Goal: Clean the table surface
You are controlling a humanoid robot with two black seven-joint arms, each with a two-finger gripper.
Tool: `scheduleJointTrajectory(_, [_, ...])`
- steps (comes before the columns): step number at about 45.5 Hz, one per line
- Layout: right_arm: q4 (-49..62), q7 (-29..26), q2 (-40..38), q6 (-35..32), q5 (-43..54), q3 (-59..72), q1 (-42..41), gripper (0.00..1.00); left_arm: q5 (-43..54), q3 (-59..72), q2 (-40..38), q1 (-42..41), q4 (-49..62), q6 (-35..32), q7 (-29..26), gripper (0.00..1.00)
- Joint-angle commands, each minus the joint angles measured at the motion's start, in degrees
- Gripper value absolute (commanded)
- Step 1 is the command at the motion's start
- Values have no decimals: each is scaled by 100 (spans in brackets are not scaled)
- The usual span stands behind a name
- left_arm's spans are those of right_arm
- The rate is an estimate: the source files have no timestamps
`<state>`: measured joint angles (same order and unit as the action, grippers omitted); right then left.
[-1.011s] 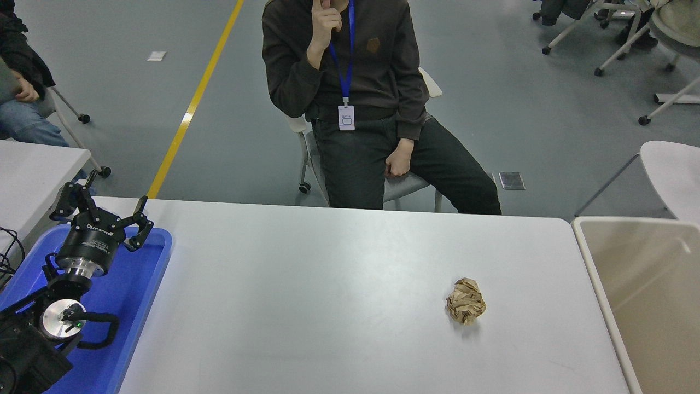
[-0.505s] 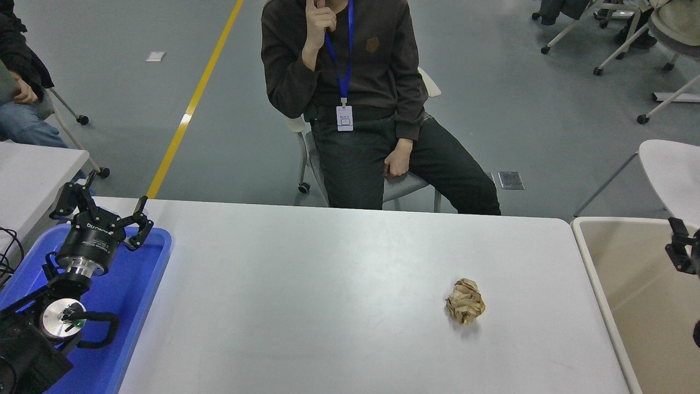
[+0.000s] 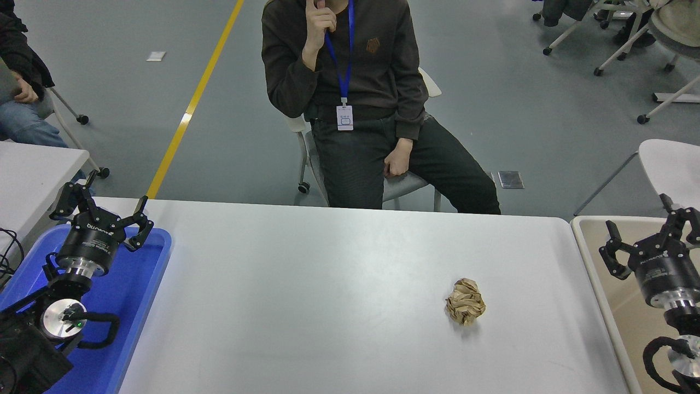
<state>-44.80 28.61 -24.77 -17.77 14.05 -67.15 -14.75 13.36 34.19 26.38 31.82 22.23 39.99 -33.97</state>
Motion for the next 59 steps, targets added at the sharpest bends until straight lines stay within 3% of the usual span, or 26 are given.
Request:
scheduleJointTrajectory(1, [200,83,271,-42,-43,272,-309,100,0,0,-1,0,-8,0,-5,100])
scheduleJointTrajectory(14, [59,13,60,169,194,1098,-573,100,0,0,-1,0,1,0,4,100])
scheduleJointTrajectory(30, [-1030,-145,-643,221,1064,1828,-591,100,0,0,-1,0,1,0,4,100])
scheduleJointTrajectory(47, [-2340,-1155,-1425,502,2909,2197,-529,100,0,0,-1,0,1,0,4,100])
scheduleJointTrajectory(52, [-2604,-1665,-1548,722,3077,2197,-547,100,0,0,-1,0,1,9,4,100])
scheduleJointTrajectory(59, [-2806,-1912,-1750,793,3121,2241,-705,100,0,0,-1,0,1,9,4,100])
